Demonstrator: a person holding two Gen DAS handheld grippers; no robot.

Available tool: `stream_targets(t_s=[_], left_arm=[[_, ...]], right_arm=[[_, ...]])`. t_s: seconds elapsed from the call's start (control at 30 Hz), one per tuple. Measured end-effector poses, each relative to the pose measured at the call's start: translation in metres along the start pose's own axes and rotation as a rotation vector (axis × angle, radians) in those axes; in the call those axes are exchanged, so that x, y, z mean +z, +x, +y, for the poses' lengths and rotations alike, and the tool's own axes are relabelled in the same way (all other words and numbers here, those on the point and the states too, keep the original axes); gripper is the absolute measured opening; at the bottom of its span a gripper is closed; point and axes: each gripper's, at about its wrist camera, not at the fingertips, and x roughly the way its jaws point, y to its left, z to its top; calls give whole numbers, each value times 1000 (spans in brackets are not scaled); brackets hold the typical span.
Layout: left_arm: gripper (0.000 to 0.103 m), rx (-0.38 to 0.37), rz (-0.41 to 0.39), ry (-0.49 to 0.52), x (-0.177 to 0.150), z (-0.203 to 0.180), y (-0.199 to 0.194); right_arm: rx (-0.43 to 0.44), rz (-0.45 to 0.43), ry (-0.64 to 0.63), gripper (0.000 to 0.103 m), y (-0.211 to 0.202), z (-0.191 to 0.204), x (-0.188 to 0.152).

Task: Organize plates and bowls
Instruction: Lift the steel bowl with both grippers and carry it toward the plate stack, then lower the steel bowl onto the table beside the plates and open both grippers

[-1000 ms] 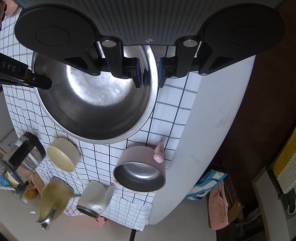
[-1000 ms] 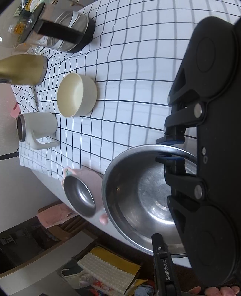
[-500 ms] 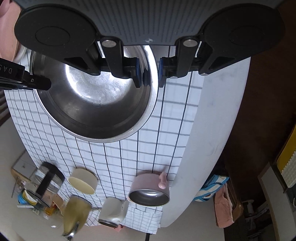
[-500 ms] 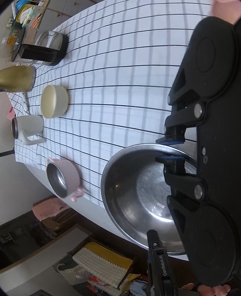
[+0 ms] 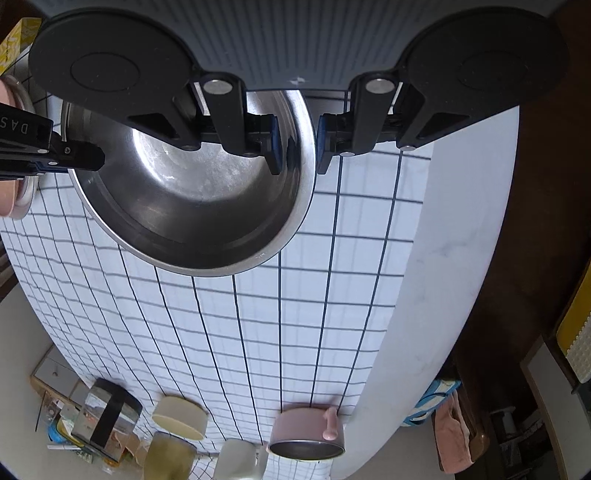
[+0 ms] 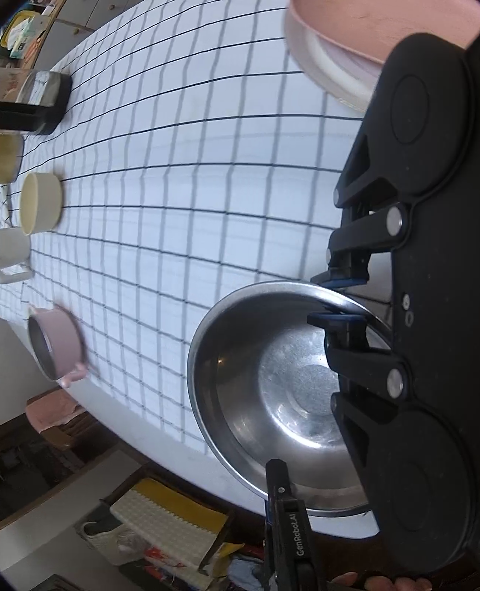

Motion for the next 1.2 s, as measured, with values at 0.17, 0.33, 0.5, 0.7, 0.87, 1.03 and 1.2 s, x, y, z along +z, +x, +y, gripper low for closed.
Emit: stream_targets(t_s=[0.17,0.33,0.5,0.7,0.87,1.03,1.2], left_arm=[[18,-6,22,14,-10,-3,6],[18,-12,33,16,-15,-3,11],[18,-34,35,17,-15,-2,11],[18,-41,28,23,-14,-4,7],[18,-29,-3,50,-11,-3,-2],[18,-35,-38,57,-6,0,-15],[18,-53,-86,64,7,-1,-30]], right_arm=[[-6,17,1,15,5,-4,-12],[-17,22,12,15,8,-6,-18],[-19,21,14,18,7,-5,-19],[-31,19,11,26,3,-3,-17],[-49,1,0,29,-6,-4,-13],[-51,-29,-11,34,-21,-4,-2],[-45,-66,-29,38,-36,1,11]])
